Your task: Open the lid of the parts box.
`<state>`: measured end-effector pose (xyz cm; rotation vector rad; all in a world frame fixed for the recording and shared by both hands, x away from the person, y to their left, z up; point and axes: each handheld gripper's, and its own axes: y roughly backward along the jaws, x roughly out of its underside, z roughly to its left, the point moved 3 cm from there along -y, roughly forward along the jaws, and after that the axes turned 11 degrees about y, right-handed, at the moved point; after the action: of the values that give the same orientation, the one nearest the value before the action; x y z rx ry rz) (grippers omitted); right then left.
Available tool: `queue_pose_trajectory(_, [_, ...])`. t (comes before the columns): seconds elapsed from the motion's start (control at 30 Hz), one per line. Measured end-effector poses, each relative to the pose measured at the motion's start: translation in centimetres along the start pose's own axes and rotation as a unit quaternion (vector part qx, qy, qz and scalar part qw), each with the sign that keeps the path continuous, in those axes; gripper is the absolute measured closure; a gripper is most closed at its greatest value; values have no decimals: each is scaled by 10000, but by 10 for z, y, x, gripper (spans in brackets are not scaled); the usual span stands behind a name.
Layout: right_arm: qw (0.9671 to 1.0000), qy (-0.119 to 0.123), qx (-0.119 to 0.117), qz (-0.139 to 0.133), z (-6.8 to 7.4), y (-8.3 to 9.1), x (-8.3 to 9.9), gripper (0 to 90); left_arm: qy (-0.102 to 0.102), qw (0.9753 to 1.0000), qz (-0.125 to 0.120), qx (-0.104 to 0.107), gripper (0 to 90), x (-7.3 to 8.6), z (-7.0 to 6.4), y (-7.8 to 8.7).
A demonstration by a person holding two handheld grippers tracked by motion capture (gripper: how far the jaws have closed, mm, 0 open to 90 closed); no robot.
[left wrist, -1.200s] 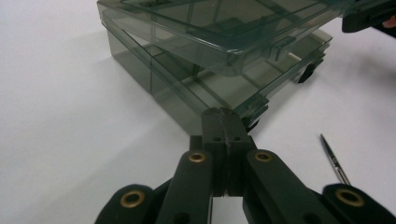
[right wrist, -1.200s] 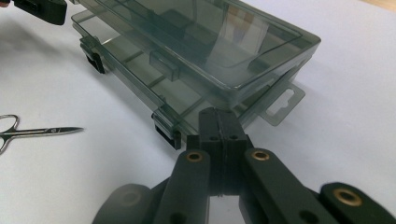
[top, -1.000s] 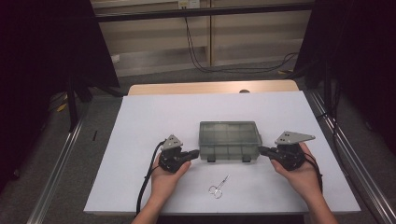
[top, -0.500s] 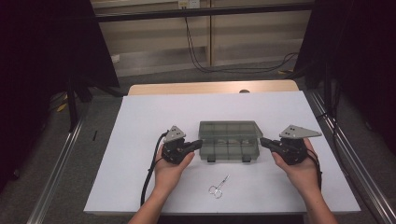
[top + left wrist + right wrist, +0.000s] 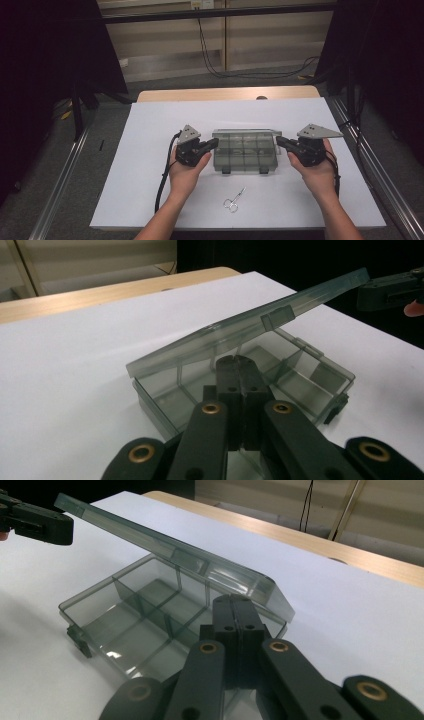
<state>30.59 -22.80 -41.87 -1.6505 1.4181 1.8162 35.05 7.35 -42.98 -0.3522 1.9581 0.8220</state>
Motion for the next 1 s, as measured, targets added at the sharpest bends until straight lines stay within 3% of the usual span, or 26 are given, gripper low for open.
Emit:
queue_pose_trajectory(0.27, [9999,-82,40,-59,-7,-6,-11,900,129,9997,-197,-116,900,-10,5,-4])
queue_pose_trajectory(0.6, [9995,-263,95,-169,-16,-13,-22,900,58,9990,-407,-160,900,-25,5,-8])
queue_pose_trajectory(0.73, [9995,-94,272,-117,-16,-17,-27,900,0,9987,-457,-234,900,-30,5,-10])
queue_pose_trajectory(0.87, [9995,-9,292,-96,-17,-22,-31,900,1,9984,-506,-234,900,-33,7,-10])
queue_pose_trajectory(1.0, [9995,-15,306,-113,-19,-23,-34,900,-88,9987,-501,-87,893,-30,9,-5])
